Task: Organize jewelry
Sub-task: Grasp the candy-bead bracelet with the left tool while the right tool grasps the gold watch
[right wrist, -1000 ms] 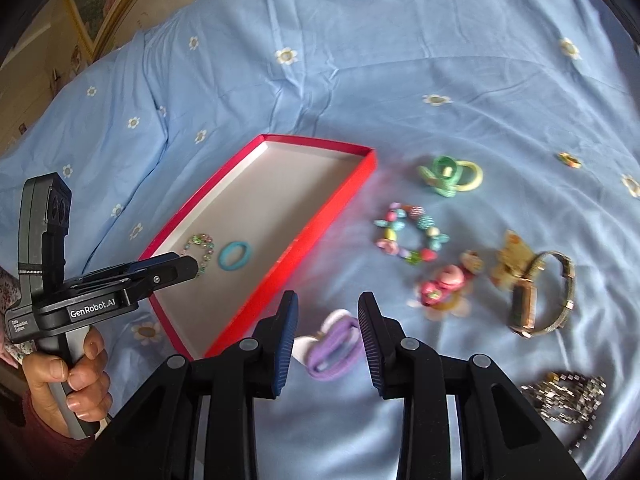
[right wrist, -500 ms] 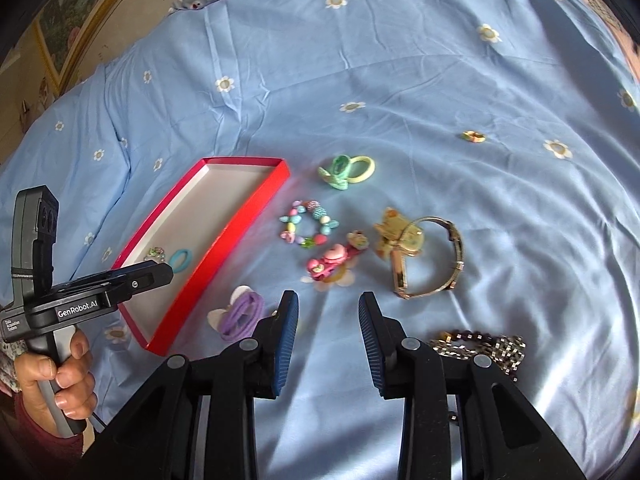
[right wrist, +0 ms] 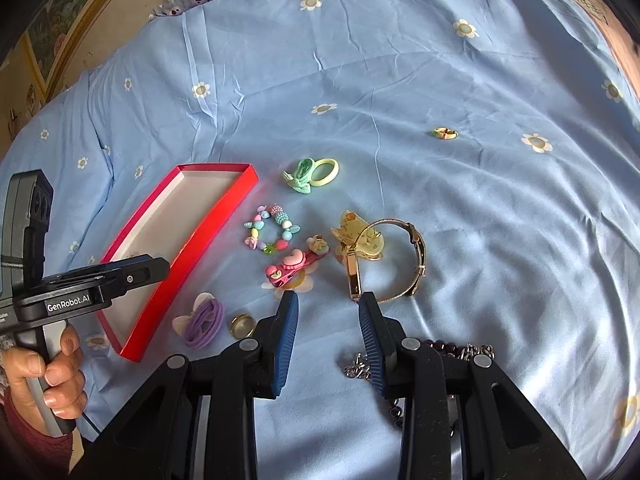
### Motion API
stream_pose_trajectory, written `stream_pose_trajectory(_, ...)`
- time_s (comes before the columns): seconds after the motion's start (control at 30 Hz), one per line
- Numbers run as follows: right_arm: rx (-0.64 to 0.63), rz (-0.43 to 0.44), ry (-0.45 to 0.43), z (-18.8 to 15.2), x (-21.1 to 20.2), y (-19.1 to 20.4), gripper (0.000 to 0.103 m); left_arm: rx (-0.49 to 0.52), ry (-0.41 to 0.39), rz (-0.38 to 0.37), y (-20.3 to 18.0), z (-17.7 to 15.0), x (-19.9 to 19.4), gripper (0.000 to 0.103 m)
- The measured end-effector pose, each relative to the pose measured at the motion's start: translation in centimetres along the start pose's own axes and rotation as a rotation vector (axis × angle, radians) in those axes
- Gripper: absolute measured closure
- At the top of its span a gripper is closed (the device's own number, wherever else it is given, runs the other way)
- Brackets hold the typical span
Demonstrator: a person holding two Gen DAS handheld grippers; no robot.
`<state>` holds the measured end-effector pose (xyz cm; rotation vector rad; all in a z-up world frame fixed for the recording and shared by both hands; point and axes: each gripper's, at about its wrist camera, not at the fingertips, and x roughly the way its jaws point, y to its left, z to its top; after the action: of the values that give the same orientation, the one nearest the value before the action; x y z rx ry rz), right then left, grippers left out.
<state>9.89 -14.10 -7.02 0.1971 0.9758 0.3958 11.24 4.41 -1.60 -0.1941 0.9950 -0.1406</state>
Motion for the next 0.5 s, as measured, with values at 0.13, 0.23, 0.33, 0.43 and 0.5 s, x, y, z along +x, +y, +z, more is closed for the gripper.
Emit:
stream_pose_trajectory(0.13, -0.012, -0.016, 0.006, 0.4, 0.9, -0.3, 0.069, 0.009, 0.014, -0.005, -0.6, 1.0, 1.3, 0.055)
stream_pose_trajectory(0.23, -0.016, -0.023, 0.018, 0.7, 1.8, -0.6, 0.069, 0.020, 0.028, -0.003, -1.1, 1.9, 2.7, 0.055)
stream_pose_trajectory(0.33, -0.014, -0.026, 0.030, 0.8, 2.6, -1.0, 0.069, 0.037, 0.042, 0.003, -1.6, 2.7, 4.1, 0.055)
stream_pose_trajectory(0.43, -0.006, -0.022, 0.039, 0.8, 3.2, -1.3, 0.070, 0.041, 0.061, 0.010, -1.9, 3.4, 5.6, 0.055)
stream_pose_trajectory(0.5, -0.006, -0.014, 0.045, 0.9, 3.4, -1.4, 0.071, 0.042, 0.071, 0.010, -2.0, 3.8, 6.5, 0.055)
